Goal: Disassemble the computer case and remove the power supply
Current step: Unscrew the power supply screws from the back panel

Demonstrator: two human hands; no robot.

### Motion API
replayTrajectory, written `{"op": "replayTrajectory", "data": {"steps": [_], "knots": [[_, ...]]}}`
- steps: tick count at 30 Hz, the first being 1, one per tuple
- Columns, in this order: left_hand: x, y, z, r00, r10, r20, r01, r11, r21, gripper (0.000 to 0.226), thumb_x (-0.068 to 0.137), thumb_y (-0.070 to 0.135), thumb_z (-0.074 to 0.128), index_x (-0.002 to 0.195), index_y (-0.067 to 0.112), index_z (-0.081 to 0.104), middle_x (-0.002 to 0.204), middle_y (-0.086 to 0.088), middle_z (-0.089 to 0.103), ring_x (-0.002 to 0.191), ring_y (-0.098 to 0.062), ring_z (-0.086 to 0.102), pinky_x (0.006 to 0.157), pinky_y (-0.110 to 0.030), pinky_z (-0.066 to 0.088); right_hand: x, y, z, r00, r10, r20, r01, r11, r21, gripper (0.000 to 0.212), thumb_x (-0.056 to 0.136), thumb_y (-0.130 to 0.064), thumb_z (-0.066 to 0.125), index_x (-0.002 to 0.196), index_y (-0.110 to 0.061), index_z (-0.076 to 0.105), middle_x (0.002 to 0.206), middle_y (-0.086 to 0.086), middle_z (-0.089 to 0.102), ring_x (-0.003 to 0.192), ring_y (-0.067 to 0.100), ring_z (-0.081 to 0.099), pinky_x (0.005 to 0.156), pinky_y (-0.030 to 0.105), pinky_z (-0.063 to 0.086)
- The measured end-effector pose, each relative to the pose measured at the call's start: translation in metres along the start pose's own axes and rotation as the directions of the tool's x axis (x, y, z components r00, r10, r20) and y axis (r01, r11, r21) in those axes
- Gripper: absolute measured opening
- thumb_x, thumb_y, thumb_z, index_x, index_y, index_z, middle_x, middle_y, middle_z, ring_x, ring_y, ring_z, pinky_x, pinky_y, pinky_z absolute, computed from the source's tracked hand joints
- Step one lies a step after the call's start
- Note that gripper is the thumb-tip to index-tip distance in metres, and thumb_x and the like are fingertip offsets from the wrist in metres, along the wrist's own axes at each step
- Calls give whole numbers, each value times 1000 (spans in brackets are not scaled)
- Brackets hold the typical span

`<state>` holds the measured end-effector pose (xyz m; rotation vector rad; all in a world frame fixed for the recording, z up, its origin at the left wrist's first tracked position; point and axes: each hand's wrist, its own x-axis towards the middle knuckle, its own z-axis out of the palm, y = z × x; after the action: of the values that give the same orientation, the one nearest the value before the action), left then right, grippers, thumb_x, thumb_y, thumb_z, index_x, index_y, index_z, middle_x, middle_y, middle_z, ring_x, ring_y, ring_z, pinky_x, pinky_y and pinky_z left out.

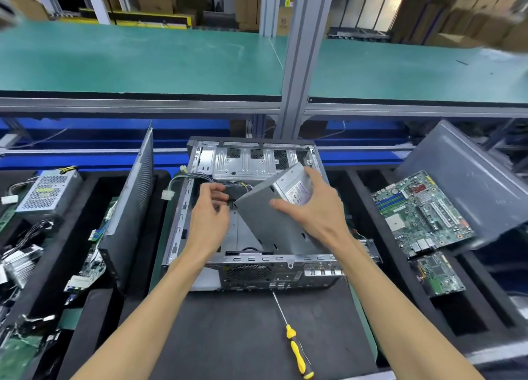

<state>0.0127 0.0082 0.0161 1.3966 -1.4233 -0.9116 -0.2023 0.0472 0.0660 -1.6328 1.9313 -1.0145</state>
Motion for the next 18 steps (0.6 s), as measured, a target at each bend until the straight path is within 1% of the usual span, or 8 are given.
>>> {"op": "replayTrajectory", "data": {"steps": [3, 6, 8, 9, 11, 13, 15, 18], "knots": [[1, 5, 2, 986, 96, 137, -107, 991, 80, 64, 87, -16, 46, 122, 37, 48, 125, 6, 54, 111, 1, 51, 88, -12, 43, 0, -4, -11, 1000, -26, -10, 27, 993, 118, 108, 55, -76, 75, 147, -29, 42, 138, -10, 56, 123, 13, 54, 104, 37, 47], [6, 9, 0, 964, 197, 182, -225, 963, 151, 76, 84, -16, 51, 144, 30, 42, 146, 5, 39, 135, -14, 36, 113, -33, 35, 3, -14, -28, 998, -59, -36, 67, 949, 308, 85, 57, -68, 78, 132, -32, 56, 122, -13, 65, 110, 8, 62, 89, 24, 51], [10, 14, -4, 957, 232, 173, -263, 947, 183, 81, 84, -11, 60, 150, 30, 35, 156, 1, 31, 146, -19, 24, 121, -45, 23, 6, -21, -41, 997, -61, -44, 75, 883, 463, 66, 60, -58, 79, 119, -33, 63, 110, -11, 71, 100, 8, 68, 77, 20, 53], [11, 17, -5, 956, 254, 148, -280, 941, 191, 82, 84, -7, 64, 151, 30, 33, 158, -2, 28, 148, -20, 21, 122, -45, 19, 8, -23, -48, 998, -60, -31, 67, 848, 526, 63, 60, -55, 79, 117, -31, 65, 109, -8, 73, 98, 9, 70, 75, 21, 54], [12, 27, -8, 938, 347, 5, -340, 916, 213, 76, 82, -1, 71, 148, 18, 38, 150, -9, 36, 141, -24, 31, 119, -43, 25, 11, -24, -60, 999, -50, 9, 34, 782, 622, 60, 61, -49, 76, 115, -24, 67, 106, 0, 74, 92, 14, 71, 72, 26, 55], [11, 40, -9, 866, 449, -220, -387, 881, 272, 55, 81, 4, 73, 129, 3, 48, 126, -13, 46, 118, -29, 44, 104, -48, 38, 15, -22, -67, 998, -35, 60, -17, 716, 698, 64, 62, -46, 73, 117, -14, 68, 108, 13, 73, 93, 23, 68, 77, 40, 57], [7, 51, -13, 757, 534, -375, -424, 840, 340, 37, 80, 6, 71, 109, 0, 49, 107, -10, 44, 100, -29, 45, 88, -51, 42, 16, -19, -71, 987, 14, 158, -133, 615, 777, 77, 61, -43, 71, 126, -2, 63, 119, 28, 66, 99, 34, 64, 91, 56, 53], [3, 64, -19, 608, 696, -382, -511, 712, 482, 41, 77, 4, 69, 110, 8, 44, 111, -16, 47, 106, -30, 43, 90, -45, 36, 13, -12, -73, 950, 52, 309, -301, 422, 855, 74, 59, -44, 70, 120, -3, 66, 106, 18, 72, 89, 31, 69, 78, 43, 58]]}}
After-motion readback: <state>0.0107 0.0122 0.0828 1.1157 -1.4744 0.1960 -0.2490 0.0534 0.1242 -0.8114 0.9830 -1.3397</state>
